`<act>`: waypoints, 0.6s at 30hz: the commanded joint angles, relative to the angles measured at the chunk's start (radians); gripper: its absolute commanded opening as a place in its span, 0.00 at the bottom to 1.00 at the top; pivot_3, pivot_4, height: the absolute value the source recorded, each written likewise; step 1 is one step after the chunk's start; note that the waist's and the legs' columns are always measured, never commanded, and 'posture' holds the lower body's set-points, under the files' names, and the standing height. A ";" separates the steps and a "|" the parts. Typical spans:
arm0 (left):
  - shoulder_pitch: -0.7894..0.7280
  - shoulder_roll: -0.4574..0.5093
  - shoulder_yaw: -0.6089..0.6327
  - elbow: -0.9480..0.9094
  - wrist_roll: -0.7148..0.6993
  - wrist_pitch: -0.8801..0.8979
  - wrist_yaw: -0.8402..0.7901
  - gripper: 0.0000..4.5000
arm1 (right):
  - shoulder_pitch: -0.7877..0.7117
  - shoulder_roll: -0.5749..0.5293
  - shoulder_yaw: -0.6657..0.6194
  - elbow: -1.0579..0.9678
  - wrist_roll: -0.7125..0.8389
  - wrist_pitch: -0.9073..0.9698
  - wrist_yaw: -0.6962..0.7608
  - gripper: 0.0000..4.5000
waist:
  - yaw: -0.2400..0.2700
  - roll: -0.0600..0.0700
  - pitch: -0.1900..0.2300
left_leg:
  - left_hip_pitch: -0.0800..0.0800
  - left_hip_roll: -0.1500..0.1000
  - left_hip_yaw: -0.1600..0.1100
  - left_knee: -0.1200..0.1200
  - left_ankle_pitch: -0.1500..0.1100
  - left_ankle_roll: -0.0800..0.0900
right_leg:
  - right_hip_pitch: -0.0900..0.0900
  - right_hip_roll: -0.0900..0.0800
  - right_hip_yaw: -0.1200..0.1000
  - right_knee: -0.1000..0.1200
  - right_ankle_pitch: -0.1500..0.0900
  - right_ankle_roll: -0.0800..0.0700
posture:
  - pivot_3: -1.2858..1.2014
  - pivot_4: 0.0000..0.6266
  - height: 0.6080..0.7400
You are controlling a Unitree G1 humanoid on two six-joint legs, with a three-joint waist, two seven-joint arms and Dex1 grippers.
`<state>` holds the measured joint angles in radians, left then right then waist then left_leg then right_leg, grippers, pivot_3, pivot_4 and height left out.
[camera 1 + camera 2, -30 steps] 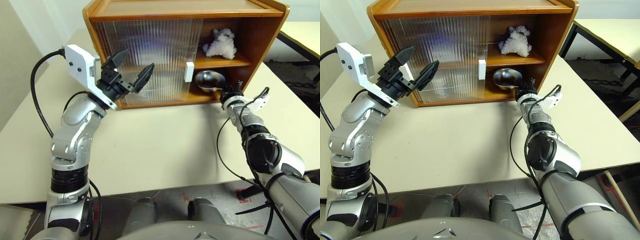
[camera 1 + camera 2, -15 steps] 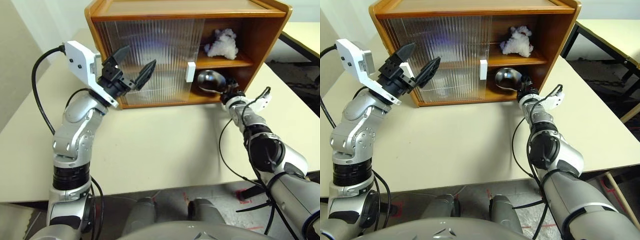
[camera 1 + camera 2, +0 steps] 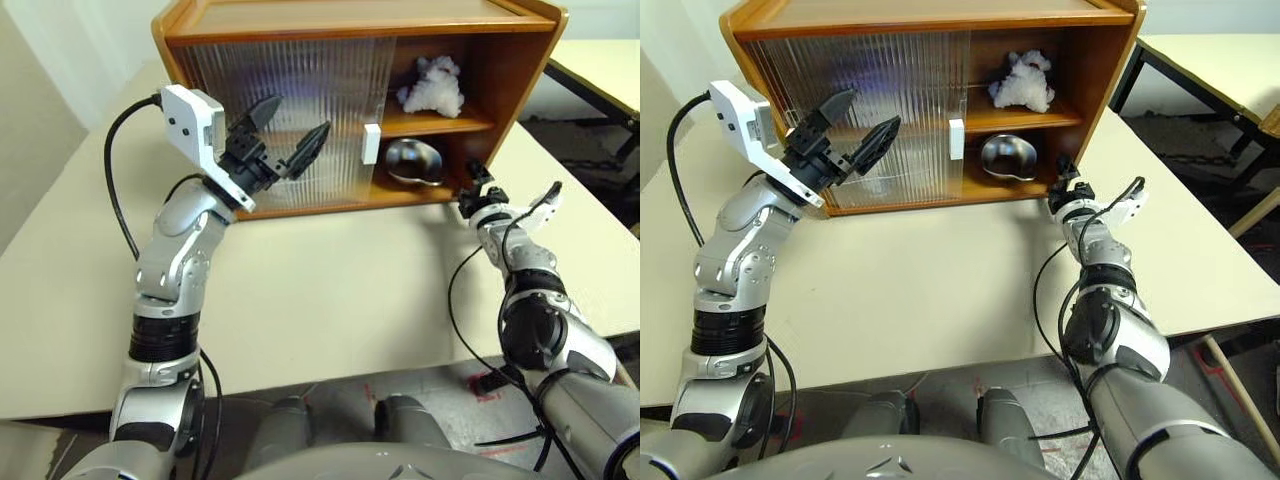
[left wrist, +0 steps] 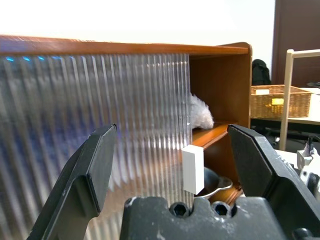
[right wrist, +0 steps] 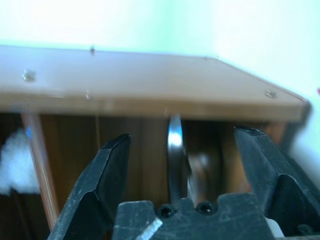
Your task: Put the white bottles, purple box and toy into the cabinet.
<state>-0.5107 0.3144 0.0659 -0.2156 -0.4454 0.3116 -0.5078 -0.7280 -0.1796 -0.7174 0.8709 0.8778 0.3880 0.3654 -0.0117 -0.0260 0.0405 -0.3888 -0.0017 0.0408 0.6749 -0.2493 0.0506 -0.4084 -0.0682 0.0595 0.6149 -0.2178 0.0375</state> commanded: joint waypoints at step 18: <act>-0.015 0.008 -0.004 0.032 0.013 -0.030 -0.020 1.00 | 0.238 -0.007 0.875 -0.759 -0.667 -0.201 0.177 0.00 | -0.025 0.001 0.000 | 0.003 -0.001 0.000 0.004 -0.002 -0.005 | 0.000 0.001 0.001 0.005 -0.004 0.003 | 0.54 0.00 1.00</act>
<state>-0.5277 0.3184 0.0615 -0.1842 -0.4448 0.2875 -0.5264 -0.4555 -0.2036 0.1399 0.0767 0.2432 0.2289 0.5606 -0.0371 -0.0254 0.0408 -0.3856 -0.0023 0.0412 0.6792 -0.2511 0.0453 -0.4088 -0.0671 0.0604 0.6204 -0.2220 0.0404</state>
